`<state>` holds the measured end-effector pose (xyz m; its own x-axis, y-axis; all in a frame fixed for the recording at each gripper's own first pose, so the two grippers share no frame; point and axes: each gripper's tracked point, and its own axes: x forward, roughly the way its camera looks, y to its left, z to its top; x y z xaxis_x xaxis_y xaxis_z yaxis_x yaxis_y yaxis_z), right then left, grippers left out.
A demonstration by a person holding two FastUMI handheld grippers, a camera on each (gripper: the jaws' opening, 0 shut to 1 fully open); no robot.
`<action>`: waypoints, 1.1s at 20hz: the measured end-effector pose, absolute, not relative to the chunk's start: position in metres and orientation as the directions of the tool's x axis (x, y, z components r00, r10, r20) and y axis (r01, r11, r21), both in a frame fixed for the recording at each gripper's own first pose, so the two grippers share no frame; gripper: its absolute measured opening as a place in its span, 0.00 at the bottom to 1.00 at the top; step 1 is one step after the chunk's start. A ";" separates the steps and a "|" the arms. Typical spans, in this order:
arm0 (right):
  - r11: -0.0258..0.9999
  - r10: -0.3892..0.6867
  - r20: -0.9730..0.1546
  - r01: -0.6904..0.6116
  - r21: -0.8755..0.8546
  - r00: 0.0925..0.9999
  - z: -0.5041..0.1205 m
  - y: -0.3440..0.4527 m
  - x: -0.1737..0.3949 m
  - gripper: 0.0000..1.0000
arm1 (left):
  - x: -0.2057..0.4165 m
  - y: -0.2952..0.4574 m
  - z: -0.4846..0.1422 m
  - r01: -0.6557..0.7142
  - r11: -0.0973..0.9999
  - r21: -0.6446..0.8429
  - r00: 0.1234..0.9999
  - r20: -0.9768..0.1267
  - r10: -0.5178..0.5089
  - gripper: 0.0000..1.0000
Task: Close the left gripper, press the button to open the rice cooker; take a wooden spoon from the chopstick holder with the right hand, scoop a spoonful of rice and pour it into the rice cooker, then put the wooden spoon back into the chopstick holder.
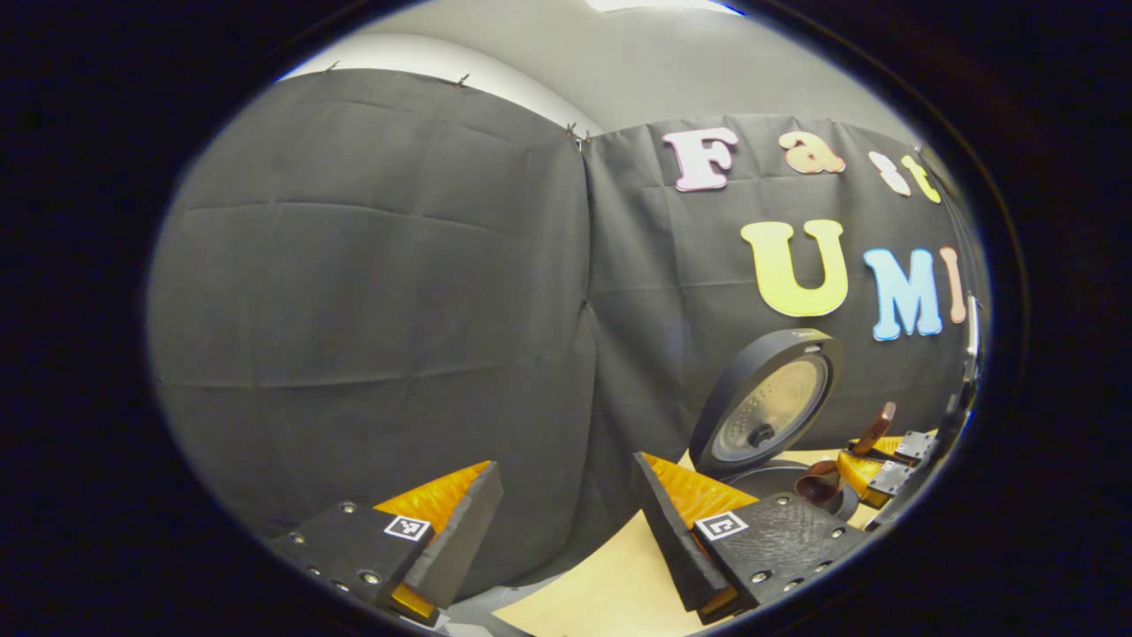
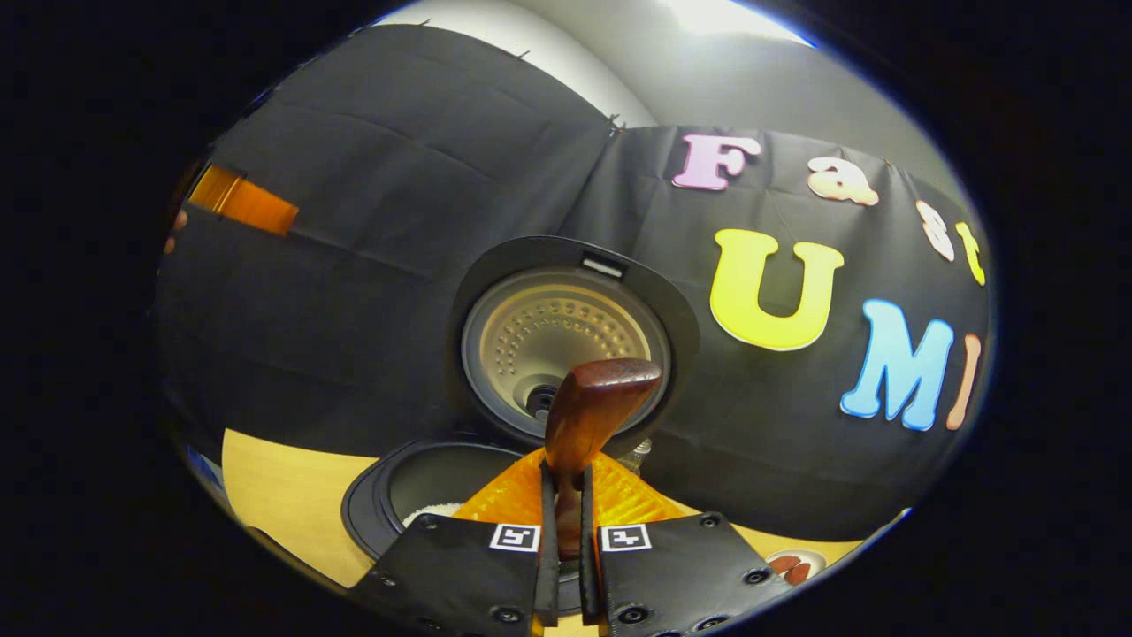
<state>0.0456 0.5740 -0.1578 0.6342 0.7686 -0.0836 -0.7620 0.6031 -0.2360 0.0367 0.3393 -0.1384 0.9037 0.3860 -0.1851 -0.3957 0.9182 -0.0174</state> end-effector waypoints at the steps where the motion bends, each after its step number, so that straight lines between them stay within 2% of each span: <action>1: 0.598 0.771 -0.080 -0.761 -0.250 0.632 -0.158 0.574 0.043 0.11 | 0.037 0.339 -0.139 -0.397 0.918 -0.019 0.903 -0.185 0.387 0.91; 5: 0.600 0.774 -0.113 -0.778 -0.188 0.624 -0.160 0.573 0.047 0.11 | 0.037 0.339 -0.138 -0.397 0.918 -0.018 0.903 -0.184 0.387 0.91; 9: 0.624 0.768 -0.199 -0.781 0.017 0.609 -0.165 0.567 0.058 0.11 | 0.040 0.339 -0.137 -0.389 0.921 -0.017 0.908 -0.174 0.381 0.91; 10: 0.632 0.766 -0.206 -0.772 0.070 0.608 -0.161 0.563 0.061 0.09 | 0.040 0.338 -0.137 -0.387 0.922 -0.018 0.909 -0.172 0.378 0.91; 11: 0.637 0.765 -0.213 -0.761 0.120 0.607 -0.157 0.559 0.065 0.12 | 0.041 0.338 -0.135 -0.384 0.923 -0.020 0.911 -0.169 0.375 0.91; 13: 0.647 0.762 -0.222 -0.732 0.214 0.608 -0.150 0.550 0.070 0.08 | 0.045 0.335 -0.134 -0.371 0.928 -0.027 0.918 -0.163 0.363 0.91; 15: 0.655 0.756 -0.223 -0.698 0.289 0.616 -0.142 0.537 0.076 0.11 | 0.048 0.330 -0.132 -0.353 0.935 -0.027 0.926 -0.155 0.345 0.91; 17: 0.670 0.739 -0.224 -0.660 0.340 0.635 -0.133 0.522 0.085 0.08 | 0.054 0.315 -0.122 -0.329 0.944 -0.025 0.935 -0.144 0.323 0.91; 18: 0.678 0.730 -0.224 -0.641 0.361 0.646 -0.129 0.512 0.089 0.11 | 0.066 0.297 -0.113 -0.316 0.948 -0.024 0.941 -0.138 0.310 0.91; 22: 0.712 0.681 -0.222 -0.559 0.425 0.698 -0.114 0.466 0.109 0.12 | 0.087 0.260 -0.099 -0.268 0.963 -0.030 0.958 -0.113 0.263 0.91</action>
<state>0.1085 0.4656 -0.1139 0.6981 0.6806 -0.2222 -0.5587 0.7119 0.4254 0.0869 0.2598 -0.0988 0.9582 0.2628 -0.1132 -0.2677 0.9630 -0.0298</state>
